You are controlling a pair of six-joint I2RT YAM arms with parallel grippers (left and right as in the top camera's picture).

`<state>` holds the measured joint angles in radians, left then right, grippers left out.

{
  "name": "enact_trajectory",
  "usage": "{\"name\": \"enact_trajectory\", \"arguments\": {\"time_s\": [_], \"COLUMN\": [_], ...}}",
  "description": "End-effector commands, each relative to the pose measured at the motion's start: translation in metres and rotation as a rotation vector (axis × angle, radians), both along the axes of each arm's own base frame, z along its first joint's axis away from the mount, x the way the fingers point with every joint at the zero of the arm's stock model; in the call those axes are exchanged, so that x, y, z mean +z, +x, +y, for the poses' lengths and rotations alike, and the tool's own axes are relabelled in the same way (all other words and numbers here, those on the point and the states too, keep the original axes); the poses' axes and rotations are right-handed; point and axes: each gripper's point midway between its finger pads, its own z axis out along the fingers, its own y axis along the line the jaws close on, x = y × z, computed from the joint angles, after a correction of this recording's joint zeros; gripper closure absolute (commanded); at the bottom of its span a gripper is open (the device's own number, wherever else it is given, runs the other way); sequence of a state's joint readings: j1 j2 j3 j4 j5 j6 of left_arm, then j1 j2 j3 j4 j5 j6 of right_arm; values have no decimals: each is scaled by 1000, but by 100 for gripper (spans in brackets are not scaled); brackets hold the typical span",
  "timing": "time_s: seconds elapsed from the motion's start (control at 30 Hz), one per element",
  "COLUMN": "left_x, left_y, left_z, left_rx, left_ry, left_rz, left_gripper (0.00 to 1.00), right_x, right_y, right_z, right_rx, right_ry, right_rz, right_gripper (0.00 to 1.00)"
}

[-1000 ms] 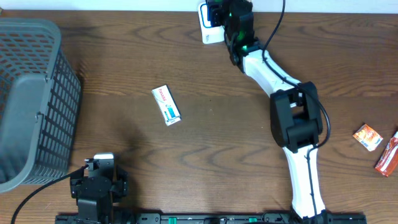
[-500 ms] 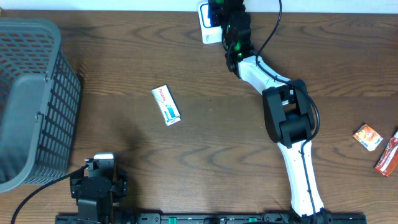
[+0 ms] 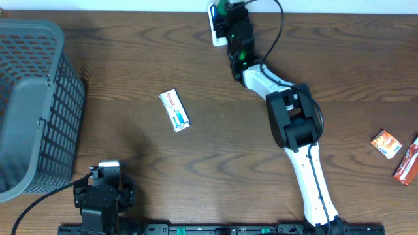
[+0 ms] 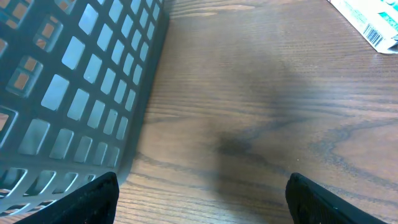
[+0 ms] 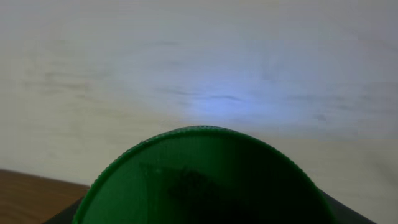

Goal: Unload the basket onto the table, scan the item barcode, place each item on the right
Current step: 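Hold the bottle cap-up in front of the white scanner, then carry the bottle to the right table edge and release it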

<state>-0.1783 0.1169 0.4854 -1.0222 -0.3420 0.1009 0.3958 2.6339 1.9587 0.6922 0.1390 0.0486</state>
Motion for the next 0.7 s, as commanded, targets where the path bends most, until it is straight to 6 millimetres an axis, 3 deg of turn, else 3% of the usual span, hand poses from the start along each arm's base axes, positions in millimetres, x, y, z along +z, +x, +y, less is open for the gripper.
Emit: {"name": "enact_trajectory", "arguments": {"time_s": [0.0,0.17,0.33,0.5,0.67], "left_x": [3,3,3,3,3], "left_y": [0,0,0,0,0], "left_z": [1,1,1,1,1], "left_rx": [11,11,11,11,11], "left_ry": [-6,-6,-7,-7,-6], "left_rz": [-11,-11,-11,-11,-11], "left_gripper": [14,14,14,14,14], "right_x": [35,43,69,110,145], "right_y": [0,-1,-15,-45,-84], "right_z": [11,26,37,46,33], "right_rx": [-4,16,26,63,77], "right_ry": [-10,-38,-111,-202,-232], "right_rz": [-75,-14,41,120,255], "right_gripper": [36,38,41,42,43]}}
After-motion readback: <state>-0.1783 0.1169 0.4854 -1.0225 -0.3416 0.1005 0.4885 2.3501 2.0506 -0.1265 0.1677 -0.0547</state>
